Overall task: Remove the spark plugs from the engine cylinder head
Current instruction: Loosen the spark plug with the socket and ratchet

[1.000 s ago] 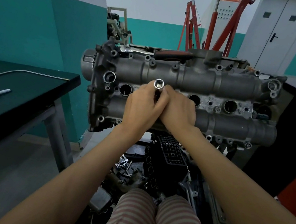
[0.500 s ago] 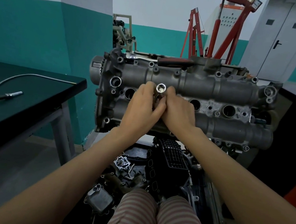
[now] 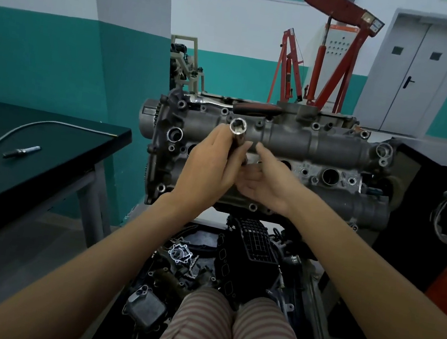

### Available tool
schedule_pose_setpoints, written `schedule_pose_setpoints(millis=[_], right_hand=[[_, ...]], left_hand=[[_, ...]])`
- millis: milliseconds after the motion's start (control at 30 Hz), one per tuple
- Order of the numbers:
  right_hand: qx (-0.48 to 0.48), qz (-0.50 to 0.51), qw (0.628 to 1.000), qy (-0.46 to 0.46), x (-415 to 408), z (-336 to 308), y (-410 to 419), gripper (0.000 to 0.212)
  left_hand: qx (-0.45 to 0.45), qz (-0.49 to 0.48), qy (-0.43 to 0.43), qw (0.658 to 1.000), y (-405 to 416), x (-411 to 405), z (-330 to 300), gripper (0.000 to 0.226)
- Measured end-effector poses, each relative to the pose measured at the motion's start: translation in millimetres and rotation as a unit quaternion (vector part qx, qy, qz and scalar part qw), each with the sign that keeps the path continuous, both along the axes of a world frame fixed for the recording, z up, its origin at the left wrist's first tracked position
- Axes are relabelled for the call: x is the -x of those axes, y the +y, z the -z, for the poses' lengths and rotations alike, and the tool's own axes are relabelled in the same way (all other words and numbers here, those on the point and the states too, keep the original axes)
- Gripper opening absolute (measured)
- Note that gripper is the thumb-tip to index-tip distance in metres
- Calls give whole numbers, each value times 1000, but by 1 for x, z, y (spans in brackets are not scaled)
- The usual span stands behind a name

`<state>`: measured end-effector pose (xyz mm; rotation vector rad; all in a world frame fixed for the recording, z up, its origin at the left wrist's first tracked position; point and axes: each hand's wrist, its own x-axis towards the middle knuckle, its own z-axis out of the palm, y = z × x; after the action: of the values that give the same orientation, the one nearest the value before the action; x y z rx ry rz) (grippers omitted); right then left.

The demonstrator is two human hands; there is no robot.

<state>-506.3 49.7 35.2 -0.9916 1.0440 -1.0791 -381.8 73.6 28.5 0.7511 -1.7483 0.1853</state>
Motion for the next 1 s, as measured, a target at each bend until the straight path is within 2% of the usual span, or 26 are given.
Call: schedule_pose_setpoints(millis=[67,100,167,267,300,367,433,533,667,733,933,1000], right_hand=[[-30,-67,992,-106,0,-8,1,45],[-29,-99,987,-119,-1,-13,4,38],[-20,-115,989,-87,-7,-23,8,29],[-21,-28,999,27,-16,-31,7,29],[-48,-11,999,21,-17,-31,4,30],[-97,13,994,-48,-17,-29,1,35],[-109,33,991,-73,-15,-24,-2,36],[-111,29,993,-39,-14,-17,1,30],[-136,21,974,-180,-16,-18,9,25],[-137,22,966,-219,-19,-17,9,24],[-86,11,977,-196,-17,-8,-1,28],[-59,20,990,-130,-13,-7,-4,26]], left_hand=[[19,21,-40,999,6,-6,-1,13],[35,29,-69,997,10,-7,-1,14],[70,43,-126,989,15,-6,-3,17],[88,52,-179,979,19,-4,-1,22],[84,51,-193,976,19,-4,1,23],[78,48,-211,973,22,-4,9,26],[73,48,-209,974,25,-4,14,28],[52,49,-186,980,29,-5,19,24],[36,49,-163,985,29,-8,27,14],[38,41,-154,986,28,-10,30,15],[8,8,-99,995,21,-13,25,21],[-2,0,-72,997,15,-13,16,20]])
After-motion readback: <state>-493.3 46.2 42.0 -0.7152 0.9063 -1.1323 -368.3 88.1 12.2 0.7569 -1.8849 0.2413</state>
